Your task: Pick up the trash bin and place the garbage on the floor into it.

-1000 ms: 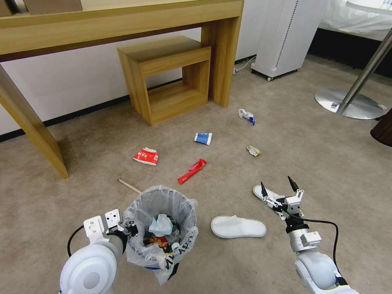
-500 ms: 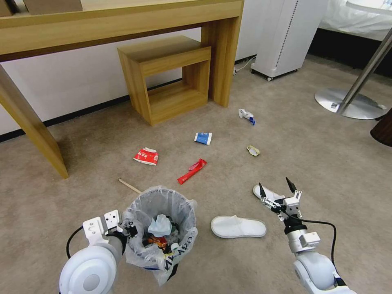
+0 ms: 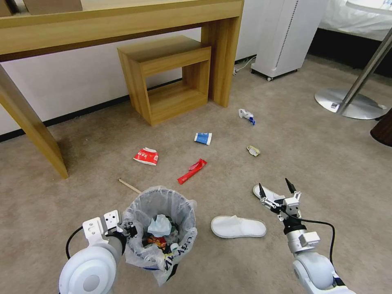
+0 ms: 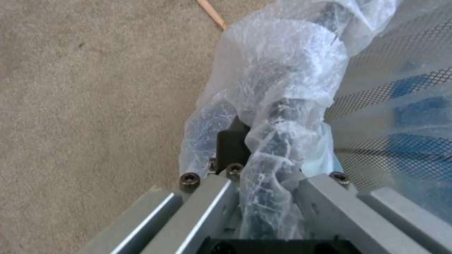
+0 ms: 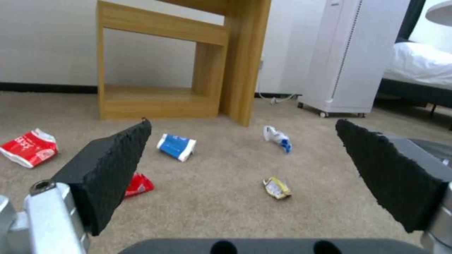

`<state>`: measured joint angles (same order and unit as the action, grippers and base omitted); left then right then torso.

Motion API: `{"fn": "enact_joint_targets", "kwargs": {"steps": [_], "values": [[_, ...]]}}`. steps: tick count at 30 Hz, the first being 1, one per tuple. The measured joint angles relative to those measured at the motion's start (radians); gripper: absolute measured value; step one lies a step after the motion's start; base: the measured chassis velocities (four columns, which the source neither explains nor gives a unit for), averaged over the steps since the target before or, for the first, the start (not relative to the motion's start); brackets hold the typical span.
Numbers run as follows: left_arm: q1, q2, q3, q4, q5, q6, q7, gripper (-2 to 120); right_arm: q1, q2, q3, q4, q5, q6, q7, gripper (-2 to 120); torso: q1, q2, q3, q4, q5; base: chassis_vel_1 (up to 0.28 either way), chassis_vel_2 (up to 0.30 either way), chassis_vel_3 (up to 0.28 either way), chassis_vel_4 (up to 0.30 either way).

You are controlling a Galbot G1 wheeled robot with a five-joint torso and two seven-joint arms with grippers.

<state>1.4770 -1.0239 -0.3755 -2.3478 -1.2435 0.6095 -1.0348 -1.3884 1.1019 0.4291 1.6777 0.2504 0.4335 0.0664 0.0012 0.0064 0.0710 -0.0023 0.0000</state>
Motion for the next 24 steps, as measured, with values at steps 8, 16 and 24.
{"fn": "enact_joint_targets", "kwargs": {"steps": [8, 16, 24], "values": [[0.0, -0.002, -0.001, 0.001, 0.003, 0.0, 0.001, 0, 0.011, -0.003, -0.005, -0.015, 0.003, 0.001, -0.01, 100, 0.0, 0.0, 0.0, 0.0001, 0.0, 0.0, 0.0, 0.0, 0.0], [-0.011, -0.004, 0.002, 0.007, 0.0, 0.0, 0.0, 0, 0.02, -0.015, -0.02, -0.02, 0.01, 0.014, 0.003, 100, 0.0, 0.0, 0.0, 0.0001, 0.0002, 0.0, 0.0, 0.0, 0.0], [-0.016, -0.007, 0.002, 0.011, -0.002, 0.0, -0.003, 0, 0.038, -0.033, -0.021, 0.0, -0.025, 0.034, 0.03, 100, 0.0, 0.0, 0.0, 0.0, -0.0001, 0.0, 0.0, 0.0, 0.0]]}}
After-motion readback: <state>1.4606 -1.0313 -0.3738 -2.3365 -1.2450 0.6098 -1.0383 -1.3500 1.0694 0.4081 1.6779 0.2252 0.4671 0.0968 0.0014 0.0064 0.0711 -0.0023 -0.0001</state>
